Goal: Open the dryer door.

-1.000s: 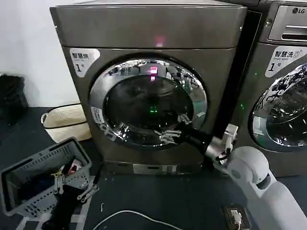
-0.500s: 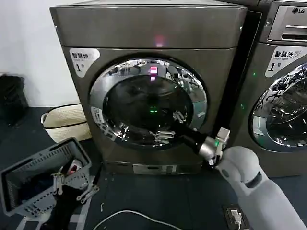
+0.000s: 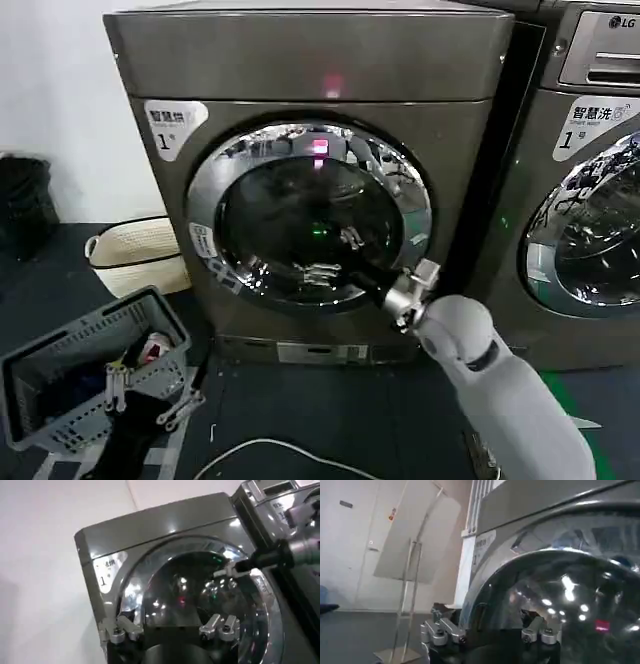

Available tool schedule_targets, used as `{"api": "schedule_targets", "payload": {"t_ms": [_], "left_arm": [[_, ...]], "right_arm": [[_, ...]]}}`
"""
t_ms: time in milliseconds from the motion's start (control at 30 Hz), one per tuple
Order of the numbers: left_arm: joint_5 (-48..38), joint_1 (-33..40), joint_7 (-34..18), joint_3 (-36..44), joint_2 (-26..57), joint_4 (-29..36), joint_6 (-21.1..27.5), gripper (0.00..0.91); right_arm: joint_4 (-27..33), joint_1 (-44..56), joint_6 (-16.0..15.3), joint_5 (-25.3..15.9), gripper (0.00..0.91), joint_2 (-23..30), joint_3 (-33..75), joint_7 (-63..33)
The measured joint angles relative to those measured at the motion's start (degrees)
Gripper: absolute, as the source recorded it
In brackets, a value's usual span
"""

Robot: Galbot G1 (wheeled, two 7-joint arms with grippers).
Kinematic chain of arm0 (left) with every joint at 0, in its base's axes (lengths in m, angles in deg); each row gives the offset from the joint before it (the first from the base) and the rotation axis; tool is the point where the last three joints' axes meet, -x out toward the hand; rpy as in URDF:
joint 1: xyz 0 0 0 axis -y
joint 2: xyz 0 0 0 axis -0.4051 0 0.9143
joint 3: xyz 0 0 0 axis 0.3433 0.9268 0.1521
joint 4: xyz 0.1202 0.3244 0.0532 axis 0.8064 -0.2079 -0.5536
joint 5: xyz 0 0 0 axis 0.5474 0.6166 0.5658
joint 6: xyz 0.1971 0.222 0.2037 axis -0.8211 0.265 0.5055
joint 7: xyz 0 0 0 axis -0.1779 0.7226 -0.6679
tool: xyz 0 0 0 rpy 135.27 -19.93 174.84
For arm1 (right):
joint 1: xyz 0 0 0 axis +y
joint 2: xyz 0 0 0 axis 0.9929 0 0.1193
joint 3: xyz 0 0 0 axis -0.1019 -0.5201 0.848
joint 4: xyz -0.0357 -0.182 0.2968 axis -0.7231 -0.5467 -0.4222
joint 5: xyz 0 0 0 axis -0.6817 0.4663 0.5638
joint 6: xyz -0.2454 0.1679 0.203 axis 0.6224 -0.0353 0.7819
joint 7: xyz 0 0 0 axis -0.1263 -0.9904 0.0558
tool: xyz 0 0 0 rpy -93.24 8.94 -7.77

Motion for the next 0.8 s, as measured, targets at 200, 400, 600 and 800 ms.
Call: {"api": "schedule_targets", "payload": {"t_ms": [200,400,600,800], "left_arm": [[0.19,-0.33,-0.01,0.02,-0.5,0.23,-0.03,0.907],[0.36,-0.79,-0.05,0.07,-0.83,0.63,-0.2,0.907],[0.44,-0.81,-0.06,0.22,-1.12,0.9,-0.2,0.907],[0.64,-0.74,-0.07,0.51,-1.34,0.88,-0.26,0.907]], "right_arm": [[2.9,-1.3,0.58,-1.69,0.907,2.95,-2.36,-0.85],[5.42,-2.17,1.53,-3.51,0.907,4.93,-3.92,-1.01],[8.04,-3.23,2.46,-4.41,0.907,6.7,-5.45,-1.95],[10.67,-4.72,3.51,-5.28,0.907,8.34,-6.97,-2.37]]}}
